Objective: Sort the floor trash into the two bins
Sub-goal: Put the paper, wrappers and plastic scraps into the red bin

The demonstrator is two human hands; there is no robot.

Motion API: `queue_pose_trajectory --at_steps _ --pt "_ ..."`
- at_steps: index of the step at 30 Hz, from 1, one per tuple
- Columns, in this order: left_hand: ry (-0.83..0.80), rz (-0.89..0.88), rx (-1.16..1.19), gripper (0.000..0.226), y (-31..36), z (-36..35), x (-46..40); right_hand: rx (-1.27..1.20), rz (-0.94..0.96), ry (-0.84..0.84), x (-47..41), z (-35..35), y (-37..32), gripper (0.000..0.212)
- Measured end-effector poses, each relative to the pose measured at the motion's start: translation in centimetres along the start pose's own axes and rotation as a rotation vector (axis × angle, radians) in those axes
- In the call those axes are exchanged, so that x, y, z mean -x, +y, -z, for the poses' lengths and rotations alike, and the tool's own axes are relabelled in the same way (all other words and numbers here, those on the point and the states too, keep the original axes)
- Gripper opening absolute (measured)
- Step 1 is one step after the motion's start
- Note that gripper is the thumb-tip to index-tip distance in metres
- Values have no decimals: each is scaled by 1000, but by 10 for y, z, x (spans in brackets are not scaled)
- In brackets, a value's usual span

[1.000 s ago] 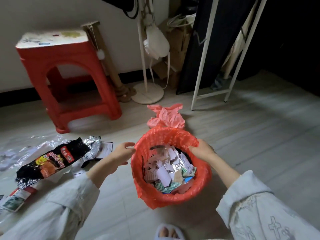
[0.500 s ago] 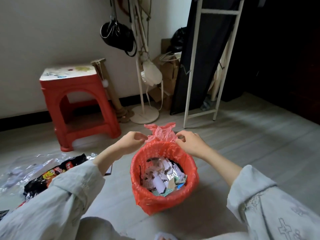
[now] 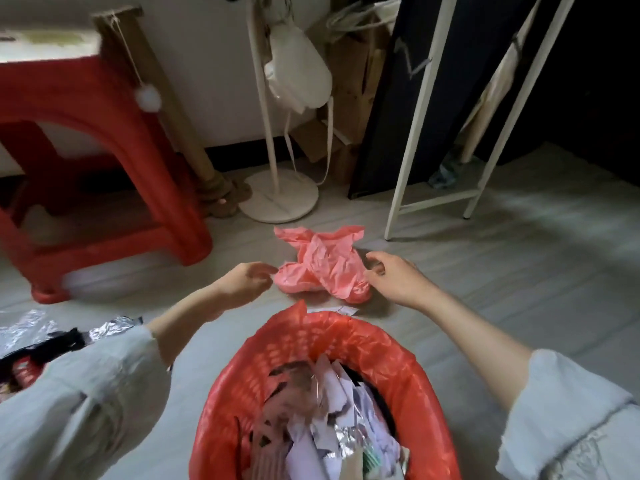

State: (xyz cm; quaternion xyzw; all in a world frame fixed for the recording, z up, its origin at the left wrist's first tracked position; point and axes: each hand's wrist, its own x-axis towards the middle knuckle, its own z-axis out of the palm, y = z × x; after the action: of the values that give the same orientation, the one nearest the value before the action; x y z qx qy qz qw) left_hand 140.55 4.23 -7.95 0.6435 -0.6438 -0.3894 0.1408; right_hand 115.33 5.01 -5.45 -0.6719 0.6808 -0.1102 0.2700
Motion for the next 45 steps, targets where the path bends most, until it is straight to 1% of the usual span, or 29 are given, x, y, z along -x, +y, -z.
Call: queue_pose_trajectory --at_steps 2,5,7,9,11,13,14,15,19,21,22,24,25,27,29,31,32,33,34,35,36,38,39,40,42,44,45 --pt "-2 18 35 40 -8 -13 -34 38 11 -41 -33 -17 19 42" --pt "-41 -51 -251 61 -25 -40 -85 56 -2 -138 -75 -45 51 50" --pt "-114 -150 -505 78 -33 -54 -112 34 -25 -155 -95 -59 68 55" --pt "-156 -230 -694 93 -35 -65 -136 -4 -44 -156 -112 -70 80 57" --pt "-184 -274 -816 106 -32 -75 -158 -54 -81 -165 -126 -81 92 64" --pt "-211 -260 -871 117 -33 -84 -173 -95 -95 -182 -133 -91 98 84" --pt "-210 -237 -858 117 -37 -89 -178 -110 -85 -192 -135 -96 99 92" --pt "-193 -218 -825 111 -42 -93 -180 -132 -67 -204 -134 -100 99 95" --pt "-136 -206 -667 67 -52 -97 -170 -340 -18 -163 -126 -108 94 69" --pt "-70 -196 -591 60 -51 -88 -163 -437 -23 -112 -121 -111 92 61" --pt "-36 -177 -598 59 -53 -82 -160 -414 -47 -85 -121 -114 92 60" --pt "31 -104 -627 57 -61 -68 -154 -270 -96 -87 -124 -123 98 62" --pt "68 -57 -626 54 -67 -61 -151 -166 -83 -129 -126 -127 101 60" --pt "140 39 -636 47 -81 -49 -145 66 41 -257 -128 -134 104 58" --pt "177 103 -686 43 -93 -40 -142 238 160 -396 -129 -145 104 63" --pt "207 118 -704 41 -101 -36 -137 427 226 -486 -131 -160 105 67" --pt "221 105 -694 41 -103 -37 -135 515 253 -496 -132 -164 105 67" --pt "234 87 -681 42 -104 -37 -133 588 275 -477 -132 -170 108 66" --pt "243 82 -669 44 -105 -38 -131 636 310 -419 -131 -176 109 64" --pt "244 86 -664 46 -105 -39 -128 647 370 -311 -128 -182 112 61" --pt "238 91 -666 48 -105 -42 -126 627 406 -236 -124 -186 113 57" --pt "225 93 -649 49 -106 -49 -121 603 478 -122 -117 -195 124 46" --pt "223 90 -623 48 -106 -53 -118 585 476 -80 -111 -198 126 42" --pt "223 91 -597 46 -107 -57 -115 531 443 -82 -106 -199 128 38" --pt "214 93 -576 40 -108 -64 -108 357 247 -86 -95 -201 128 31" --pt "224 86 -572 35 -109 -67 -104 219 39 -115 -90 -201 133 38" --pt "238 78 -566 33 -108 -68 -102 152 -31 -134 -89 -200 136 41"
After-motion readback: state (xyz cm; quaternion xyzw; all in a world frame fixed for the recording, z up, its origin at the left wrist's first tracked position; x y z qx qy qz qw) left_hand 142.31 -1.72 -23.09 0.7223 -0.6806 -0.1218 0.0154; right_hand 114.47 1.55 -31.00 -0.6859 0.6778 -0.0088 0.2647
